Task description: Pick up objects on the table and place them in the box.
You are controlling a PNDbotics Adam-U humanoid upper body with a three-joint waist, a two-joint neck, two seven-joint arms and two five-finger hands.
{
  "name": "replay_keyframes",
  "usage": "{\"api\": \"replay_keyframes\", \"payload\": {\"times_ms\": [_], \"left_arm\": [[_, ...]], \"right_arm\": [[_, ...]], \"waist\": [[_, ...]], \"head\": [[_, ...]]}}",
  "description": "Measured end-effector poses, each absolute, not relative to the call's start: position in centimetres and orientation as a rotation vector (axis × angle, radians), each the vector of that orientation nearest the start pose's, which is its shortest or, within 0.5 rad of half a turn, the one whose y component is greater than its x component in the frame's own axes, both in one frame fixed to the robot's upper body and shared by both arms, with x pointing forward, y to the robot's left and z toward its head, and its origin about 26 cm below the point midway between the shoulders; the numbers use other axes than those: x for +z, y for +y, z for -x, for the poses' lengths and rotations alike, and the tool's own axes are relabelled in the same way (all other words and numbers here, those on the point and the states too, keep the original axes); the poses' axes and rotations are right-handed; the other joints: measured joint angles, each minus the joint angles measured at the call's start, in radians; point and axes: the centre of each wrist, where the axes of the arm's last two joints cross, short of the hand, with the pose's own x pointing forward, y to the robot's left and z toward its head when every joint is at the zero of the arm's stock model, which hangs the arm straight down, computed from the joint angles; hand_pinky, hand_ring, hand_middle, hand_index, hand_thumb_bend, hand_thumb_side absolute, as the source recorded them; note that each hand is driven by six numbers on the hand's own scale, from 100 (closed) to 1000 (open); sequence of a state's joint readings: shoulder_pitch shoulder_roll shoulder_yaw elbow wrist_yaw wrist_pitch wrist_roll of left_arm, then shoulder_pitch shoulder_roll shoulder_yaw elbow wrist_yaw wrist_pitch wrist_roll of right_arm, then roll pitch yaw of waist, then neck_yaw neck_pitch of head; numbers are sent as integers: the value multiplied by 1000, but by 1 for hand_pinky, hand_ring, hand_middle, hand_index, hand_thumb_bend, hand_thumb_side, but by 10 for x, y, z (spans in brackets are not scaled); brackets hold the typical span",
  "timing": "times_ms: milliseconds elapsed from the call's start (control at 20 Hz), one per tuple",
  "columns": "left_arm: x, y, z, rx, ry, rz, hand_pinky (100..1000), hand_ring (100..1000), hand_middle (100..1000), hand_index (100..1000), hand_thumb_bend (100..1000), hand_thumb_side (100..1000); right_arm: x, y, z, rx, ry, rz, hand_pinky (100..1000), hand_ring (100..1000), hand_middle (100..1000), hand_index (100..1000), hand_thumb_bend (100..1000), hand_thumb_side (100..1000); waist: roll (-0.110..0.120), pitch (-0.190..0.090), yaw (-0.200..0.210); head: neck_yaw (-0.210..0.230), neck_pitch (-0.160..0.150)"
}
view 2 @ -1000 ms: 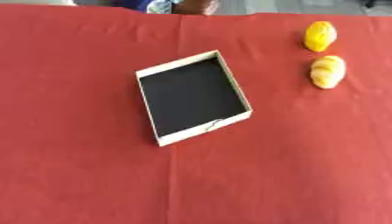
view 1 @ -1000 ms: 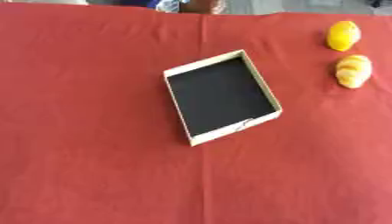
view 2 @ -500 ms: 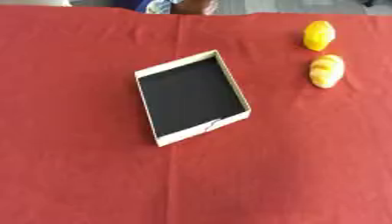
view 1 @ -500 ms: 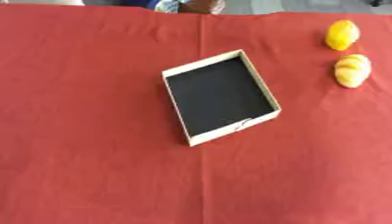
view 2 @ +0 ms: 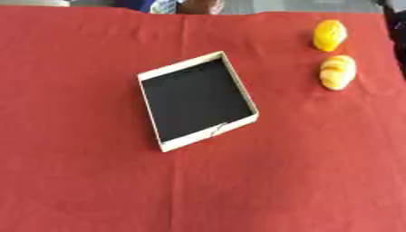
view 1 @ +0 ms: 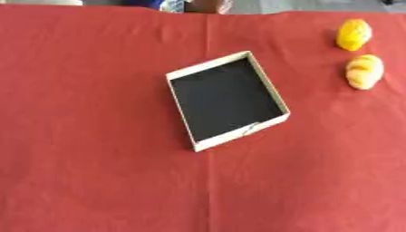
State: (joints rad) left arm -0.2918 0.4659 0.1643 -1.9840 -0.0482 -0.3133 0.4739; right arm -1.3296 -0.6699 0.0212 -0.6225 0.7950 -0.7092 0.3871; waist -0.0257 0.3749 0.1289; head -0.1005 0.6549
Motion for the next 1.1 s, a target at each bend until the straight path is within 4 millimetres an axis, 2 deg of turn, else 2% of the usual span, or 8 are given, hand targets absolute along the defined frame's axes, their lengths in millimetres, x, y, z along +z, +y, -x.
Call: {"api": "replay_keyframes", "payload": {"times_ms": [200,700,950,1100], "left_arm": [[227,321,-295,-148,3448,783,832,832,671,816,100,659],[228,320,-295,-147,3446,779,832,833,672,816,100,661],[228,320,-295,-147,3446,779,832,833,672,815,100,663],[228,320,-295,-147,3446,779,832,833,672,815,100,663]], "right_arm": [[351,-371,-488,1718,-1703,998,913,1000,924,934,100,513],[335,-379,-490,1785,-1622,1001,913,1000,916,913,100,171],[320,-402,-480,1768,-1587,1002,915,1000,895,907,100,159],[318,-418,-470,1757,-1572,1022,916,1000,884,913,179,169]], "waist": [[-1,0,0],[-2,0,1],[-6,1,1],[-7,1,0]], "head": [[0,-1],[1,-1],[2,-1],[3,-1]]}}
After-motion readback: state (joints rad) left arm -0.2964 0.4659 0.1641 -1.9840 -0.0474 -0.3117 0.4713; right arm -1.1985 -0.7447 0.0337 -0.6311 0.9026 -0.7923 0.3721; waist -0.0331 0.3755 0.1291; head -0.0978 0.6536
